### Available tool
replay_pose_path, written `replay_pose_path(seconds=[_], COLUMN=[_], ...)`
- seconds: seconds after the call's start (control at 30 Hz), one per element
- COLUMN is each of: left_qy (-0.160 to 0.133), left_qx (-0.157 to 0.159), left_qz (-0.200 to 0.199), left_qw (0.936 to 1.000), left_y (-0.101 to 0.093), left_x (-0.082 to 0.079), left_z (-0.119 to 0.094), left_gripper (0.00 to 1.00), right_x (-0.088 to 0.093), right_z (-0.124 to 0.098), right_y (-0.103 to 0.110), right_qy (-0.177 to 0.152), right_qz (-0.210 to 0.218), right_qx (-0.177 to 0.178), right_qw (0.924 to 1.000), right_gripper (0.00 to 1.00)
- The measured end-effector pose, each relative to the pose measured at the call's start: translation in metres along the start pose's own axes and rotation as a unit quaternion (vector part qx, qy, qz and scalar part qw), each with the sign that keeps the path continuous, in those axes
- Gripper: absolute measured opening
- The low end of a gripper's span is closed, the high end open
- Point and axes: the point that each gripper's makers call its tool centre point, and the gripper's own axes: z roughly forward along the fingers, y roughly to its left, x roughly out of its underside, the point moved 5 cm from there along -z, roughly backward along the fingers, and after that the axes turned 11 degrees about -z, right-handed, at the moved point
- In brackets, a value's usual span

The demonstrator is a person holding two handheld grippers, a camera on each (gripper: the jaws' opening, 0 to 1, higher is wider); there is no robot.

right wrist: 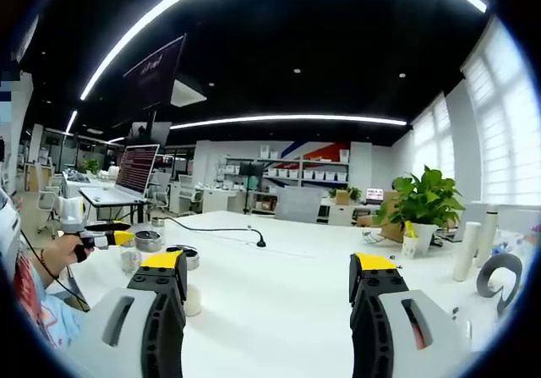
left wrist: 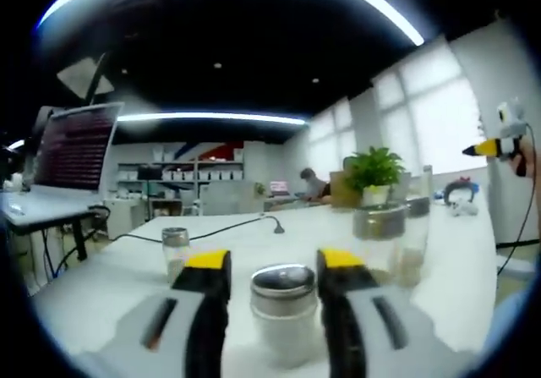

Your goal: Rotate the seasoning bottle until the label or dispensing opening points toward the visible target arrow and the bottle remains upright within the marked orientation range

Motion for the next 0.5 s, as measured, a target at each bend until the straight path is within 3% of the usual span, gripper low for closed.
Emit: replay_pose_path(seconds=[0.5], left_qy=[0.007], left_qx=[0.012], left_qz=[-0.010], left_qw=[0.9998], left_y=[-0.0009], left_x=[0.0041], left_z=[0.0023], left_gripper=[0.33], right_x=[0.0001], right_z=[0.0002], right_y=[0.0004], right_qy=[0.000], right_qz=[-0.001], right_qx=[-0.004], right_qw=[1.0000], right_gripper=[0.81])
